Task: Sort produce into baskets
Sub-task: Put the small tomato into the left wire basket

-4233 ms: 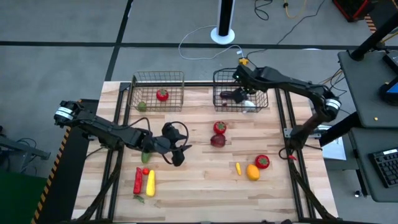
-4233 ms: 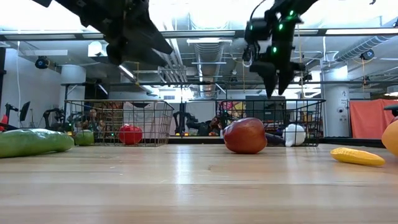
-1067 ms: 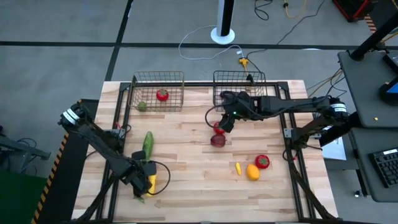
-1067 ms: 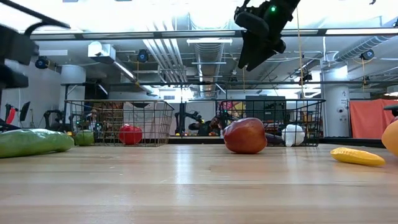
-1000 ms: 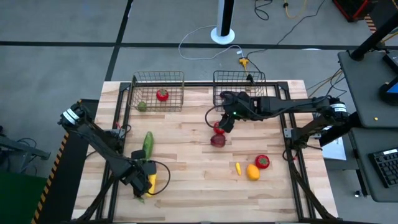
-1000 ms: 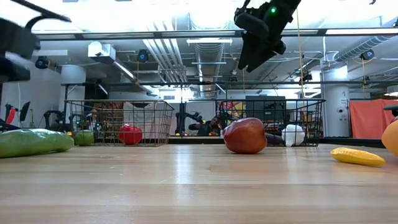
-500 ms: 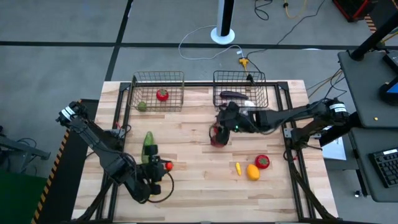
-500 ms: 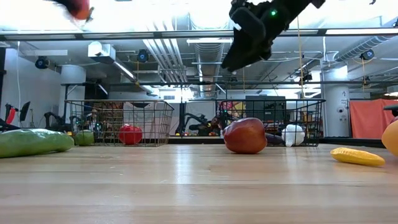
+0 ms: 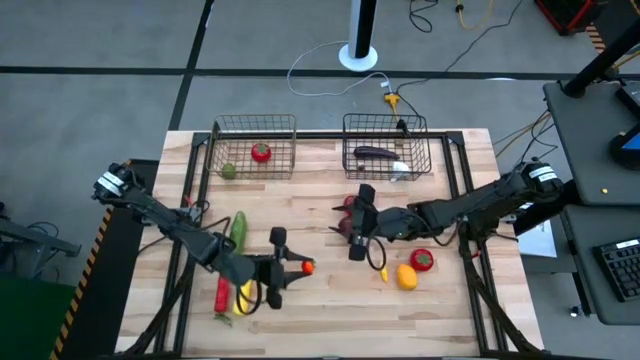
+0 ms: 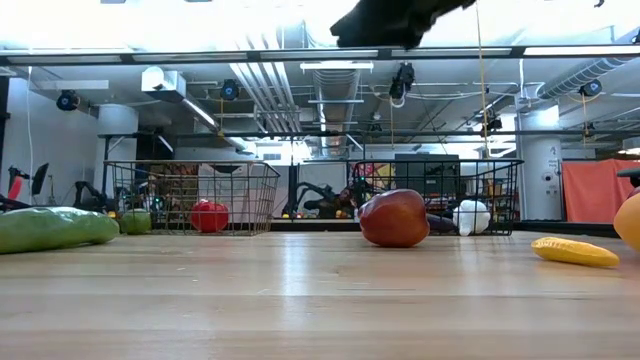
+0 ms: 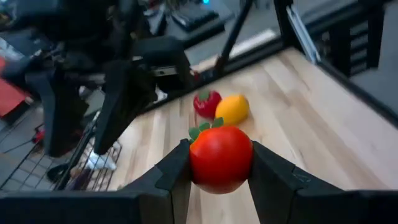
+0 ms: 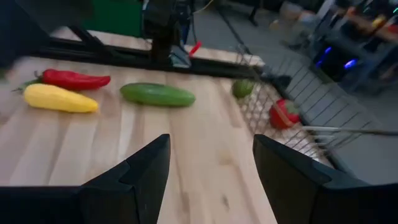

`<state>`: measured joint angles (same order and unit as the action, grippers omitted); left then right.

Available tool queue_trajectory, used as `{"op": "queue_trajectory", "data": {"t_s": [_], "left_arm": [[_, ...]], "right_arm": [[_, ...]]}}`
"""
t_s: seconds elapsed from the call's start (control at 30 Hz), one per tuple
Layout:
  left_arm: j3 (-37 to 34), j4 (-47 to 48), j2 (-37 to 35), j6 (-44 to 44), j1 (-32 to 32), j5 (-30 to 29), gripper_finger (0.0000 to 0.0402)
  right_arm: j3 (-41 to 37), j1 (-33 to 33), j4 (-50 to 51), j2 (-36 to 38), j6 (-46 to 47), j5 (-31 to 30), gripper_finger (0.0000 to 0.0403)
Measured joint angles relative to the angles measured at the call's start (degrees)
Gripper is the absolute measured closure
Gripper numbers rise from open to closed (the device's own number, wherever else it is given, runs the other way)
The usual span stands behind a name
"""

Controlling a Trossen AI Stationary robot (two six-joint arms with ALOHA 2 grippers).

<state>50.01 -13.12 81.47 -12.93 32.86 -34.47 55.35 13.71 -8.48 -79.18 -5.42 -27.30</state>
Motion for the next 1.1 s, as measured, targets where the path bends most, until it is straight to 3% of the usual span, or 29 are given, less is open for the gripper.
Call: {"op": "queue_trajectory", "data": {"t_s": [0.1,0.33,0.53,0.73,1.1], "left_arm": [[-5.09,-11.13,0.00,-0.68,-1.73,1.64,0.0286],[-13.84,-33.28,-0.02,2.04,-3.43,2.15,0.0286],[-17.50,-46.06,-0.04,2.47,-3.81,2.13,0.0286],[-19.05,-51.98,-0.04,2.50,-4.91,2.05,0.0286],[-18.70,-52.31,-0.75,3.15,-7.24,2.04,0.0286]], "right_arm": [[0.86,1.98,0.05,0.02,-2.47,-3.20,0.0181],[1.02,5.00,0.24,0.04,-4.49,-4.34,0.0181],[0.58,6.70,-2.75,-0.02,-7.73,-4.18,0.0181],[-3.49,7.84,-15.92,-0.02,-13.78,-3.79,0.0182],[-16.09,7.27,-43.88,1.21,-22.49,-4.28,0.0182]]}}
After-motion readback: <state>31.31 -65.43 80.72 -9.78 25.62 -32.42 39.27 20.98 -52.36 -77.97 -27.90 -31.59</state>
